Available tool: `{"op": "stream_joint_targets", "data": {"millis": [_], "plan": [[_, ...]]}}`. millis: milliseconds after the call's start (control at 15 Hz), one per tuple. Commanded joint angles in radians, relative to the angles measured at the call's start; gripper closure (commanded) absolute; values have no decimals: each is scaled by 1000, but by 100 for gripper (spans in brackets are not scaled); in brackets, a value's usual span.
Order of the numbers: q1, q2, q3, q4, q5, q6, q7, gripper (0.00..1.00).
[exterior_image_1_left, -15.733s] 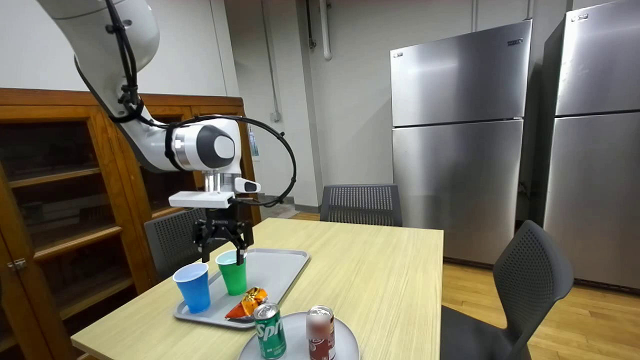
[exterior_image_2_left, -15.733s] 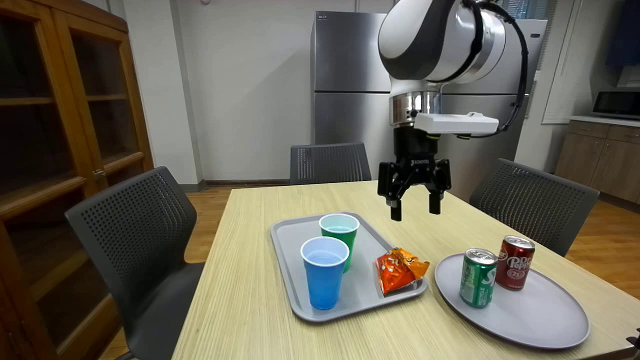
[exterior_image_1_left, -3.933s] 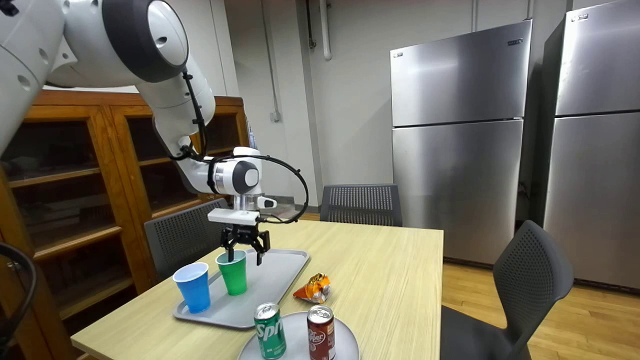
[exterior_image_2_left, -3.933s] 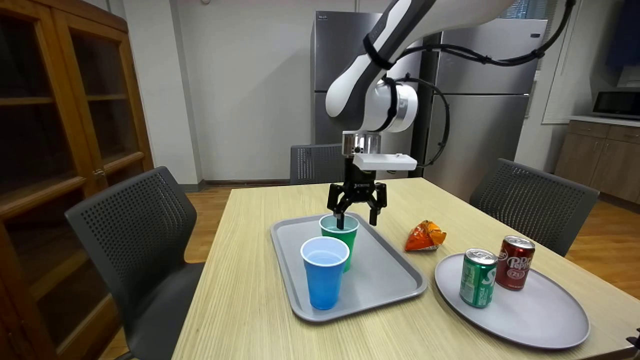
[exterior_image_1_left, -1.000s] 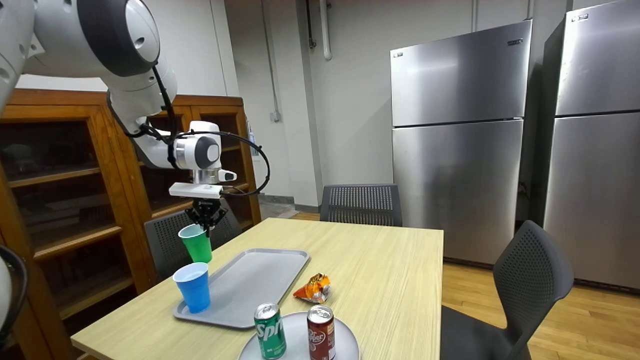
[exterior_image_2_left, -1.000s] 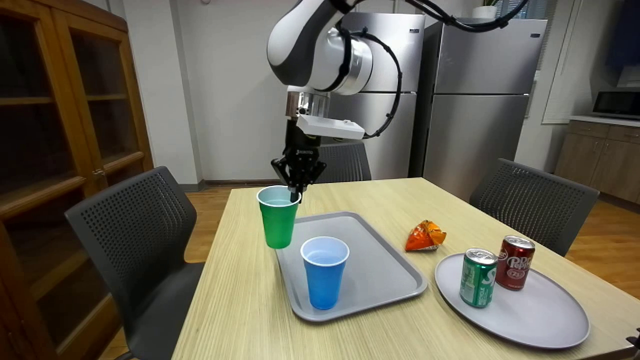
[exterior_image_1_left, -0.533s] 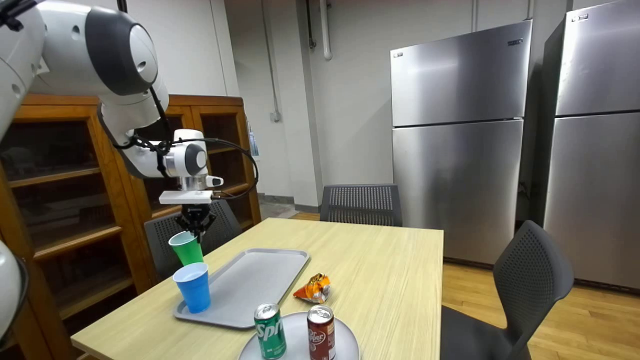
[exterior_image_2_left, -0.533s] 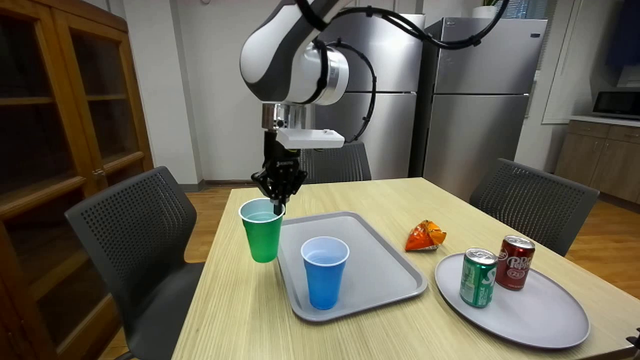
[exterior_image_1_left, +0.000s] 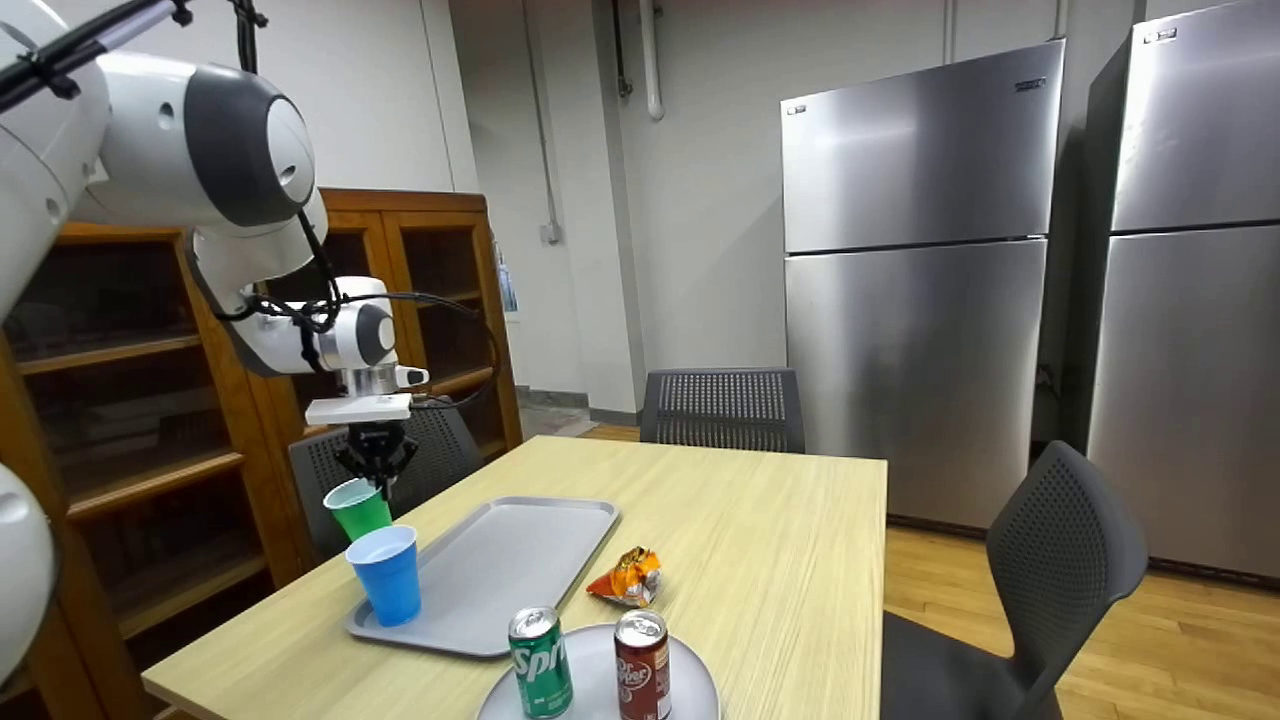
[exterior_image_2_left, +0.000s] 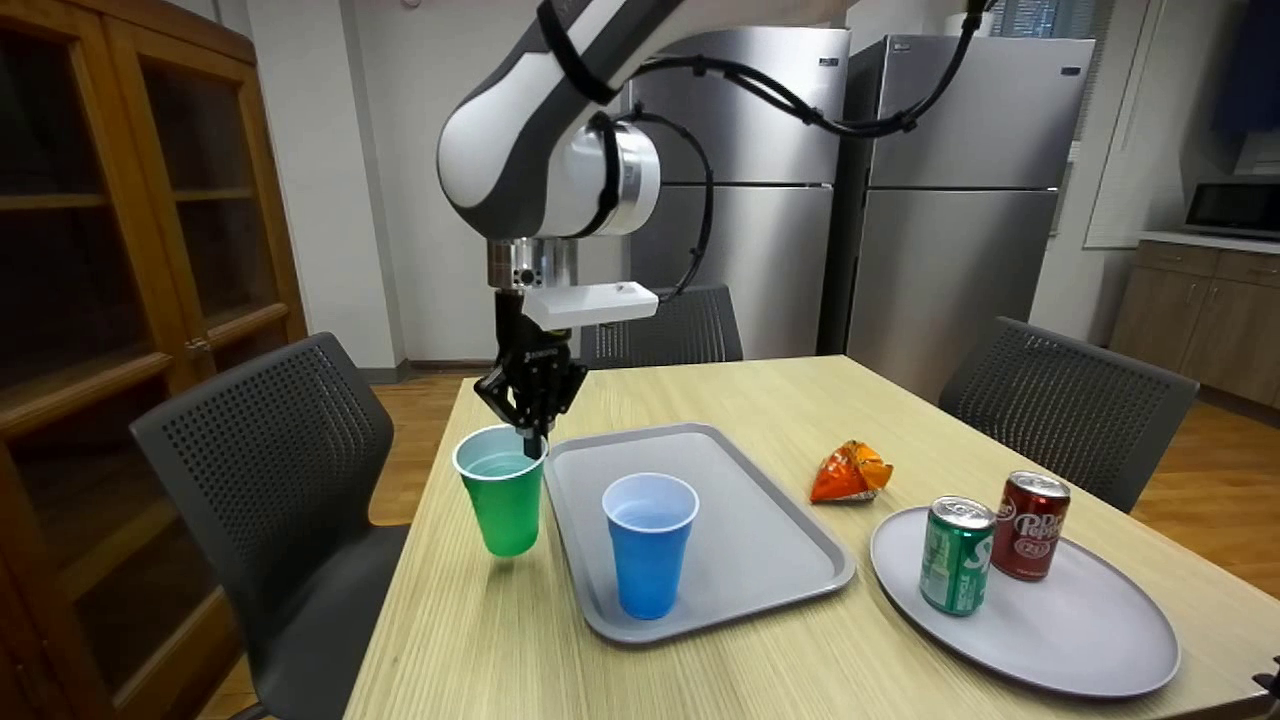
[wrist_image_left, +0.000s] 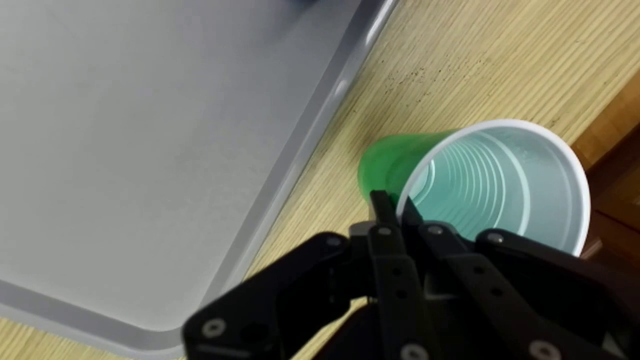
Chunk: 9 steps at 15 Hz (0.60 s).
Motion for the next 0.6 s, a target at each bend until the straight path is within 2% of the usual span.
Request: {"op": "stream_joint_targets", "data": {"millis": [0,533], "plan": [[4,47,2,77,-15,-68,-10,99],[2,84,6,123,-9,-106,-18,99]]}}
